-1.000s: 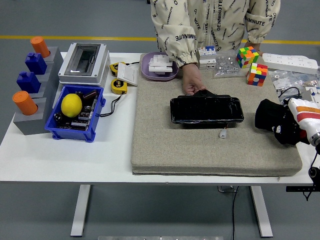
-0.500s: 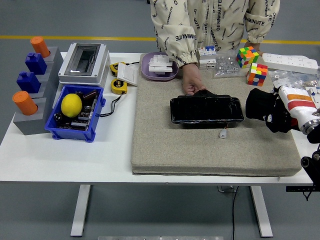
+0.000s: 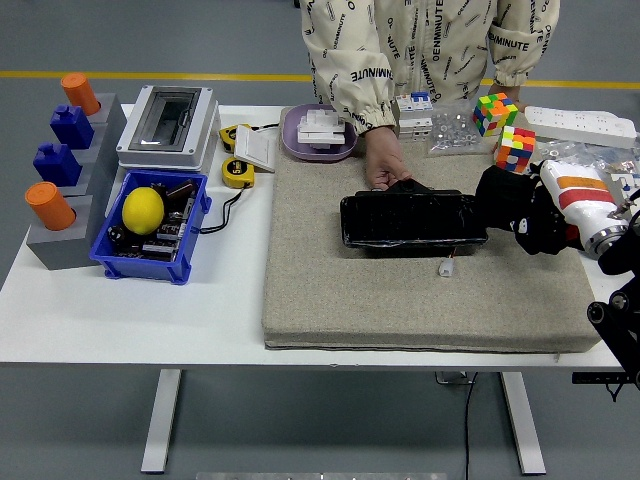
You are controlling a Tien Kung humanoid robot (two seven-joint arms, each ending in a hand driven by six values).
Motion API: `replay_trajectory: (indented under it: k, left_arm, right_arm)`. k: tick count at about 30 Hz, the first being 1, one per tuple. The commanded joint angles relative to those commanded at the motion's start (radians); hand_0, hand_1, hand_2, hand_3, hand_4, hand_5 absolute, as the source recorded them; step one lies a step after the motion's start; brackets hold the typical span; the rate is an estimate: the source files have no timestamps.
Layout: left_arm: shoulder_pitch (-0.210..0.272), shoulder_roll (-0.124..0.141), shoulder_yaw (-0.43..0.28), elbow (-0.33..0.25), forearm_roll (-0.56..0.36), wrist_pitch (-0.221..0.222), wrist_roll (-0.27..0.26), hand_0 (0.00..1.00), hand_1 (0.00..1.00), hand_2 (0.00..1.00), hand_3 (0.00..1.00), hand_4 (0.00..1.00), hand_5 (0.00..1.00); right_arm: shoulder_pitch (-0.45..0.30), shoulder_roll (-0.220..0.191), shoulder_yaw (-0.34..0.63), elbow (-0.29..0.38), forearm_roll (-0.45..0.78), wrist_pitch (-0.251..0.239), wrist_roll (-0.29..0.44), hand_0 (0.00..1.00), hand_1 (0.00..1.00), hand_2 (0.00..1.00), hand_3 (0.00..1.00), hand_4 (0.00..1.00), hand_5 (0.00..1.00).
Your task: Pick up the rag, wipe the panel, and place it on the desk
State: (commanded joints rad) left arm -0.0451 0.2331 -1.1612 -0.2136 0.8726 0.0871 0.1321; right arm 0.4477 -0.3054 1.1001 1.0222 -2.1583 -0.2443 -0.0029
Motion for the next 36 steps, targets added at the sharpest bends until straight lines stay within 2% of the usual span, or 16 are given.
replay_trajectory:
  k: [23, 36]
  left_arm:
    - [-0.005, 0.000, -0.007, 0.002, 0.003, 0.001, 0.000, 0.649, 0.663, 0.695, 0.581, 0.681, 0.449]
    - [-0.006, 0.001, -0.006, 0.001, 0.003, 0.001, 0.000, 0.650, 0.663, 0.696, 0.580, 0.680, 0.449]
  right_arm:
    - [0.039, 0.052, -0.081, -0.008, 0.006, 0.014, -0.004, 0.376, 0.411, 0.472, 0.500, 0.977, 0.179]
    - [0.079, 0.085, -0.166, -0.003, 0.019, 0.015, -0.005, 0.380, 0.410, 0.471, 0.500, 0.978, 0.181]
